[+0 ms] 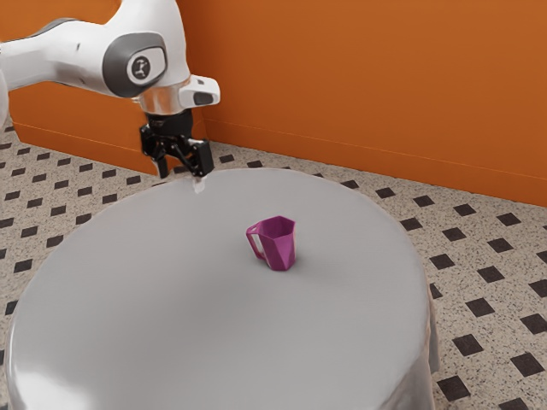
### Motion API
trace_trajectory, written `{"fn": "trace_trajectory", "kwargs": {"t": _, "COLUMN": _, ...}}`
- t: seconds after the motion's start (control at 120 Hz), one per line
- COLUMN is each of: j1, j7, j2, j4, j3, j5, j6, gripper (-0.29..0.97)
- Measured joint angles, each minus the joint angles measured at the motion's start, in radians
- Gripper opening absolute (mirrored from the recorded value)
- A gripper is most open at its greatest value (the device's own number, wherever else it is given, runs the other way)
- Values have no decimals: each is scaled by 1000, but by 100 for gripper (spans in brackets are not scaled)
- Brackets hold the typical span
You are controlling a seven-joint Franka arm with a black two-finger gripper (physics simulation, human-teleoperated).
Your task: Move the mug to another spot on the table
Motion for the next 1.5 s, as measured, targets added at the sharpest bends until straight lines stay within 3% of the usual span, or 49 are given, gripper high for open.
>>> {"fn": "trace_trajectory", "kwargs": {"t": 0.3, "j1": 3, "j7": -36, "j2": 15, "j4": -97, "j3": 12, "j5": -32, "j6": 52, "gripper": 68}}
{"fn": "trace_trajectory", "kwargs": {"t": 0.533, "j1": 17, "j7": 30, "j2": 50, "j4": -291, "j3": 42, "j5": -57, "j6": 292, "gripper": 68}}
{"fn": "trace_trajectory", "kwargs": {"t": 0.767, "j1": 16, "j7": 335, "j2": 72, "j4": -285, "j3": 87, "j5": -86, "j6": 351, "gripper": 68}}
{"fn": "trace_trajectory", "kwargs": {"t": 0.933, "j1": 14, "j7": 616, "j2": 78, "j4": -265, "j3": 81, "j5": 1, "j6": 336, "gripper": 68}}
{"fn": "trace_trajectory", "kwargs": {"t": 1.067, "j1": 11, "j7": 837, "j2": 119, "j4": -265, "j3": 59, "j5": 17, "j6": 429, "gripper": 68}}
{"fn": "trace_trajectory", "kwargs": {"t": 1.308, "j1": 16, "j7": 1139, "j2": 248, "j4": -96, "j3": 57, "j5": -282, "j6": 401, "gripper": 68}}
{"fn": "trace_trajectory", "kwargs": {"t": 1.4, "j1": 16, "j7": 1220, "j2": 313, "j4": -27, "j3": 58, "j5": -329, "j6": 351, "gripper": 68}}
{"fn": "trace_trajectory", "kwargs": {"t": 1.5, "j1": 18, "j7": 1296, "j2": 357, "j4": 24, "j3": 61, "j5": -330, "j6": 311, "gripper": 68}}
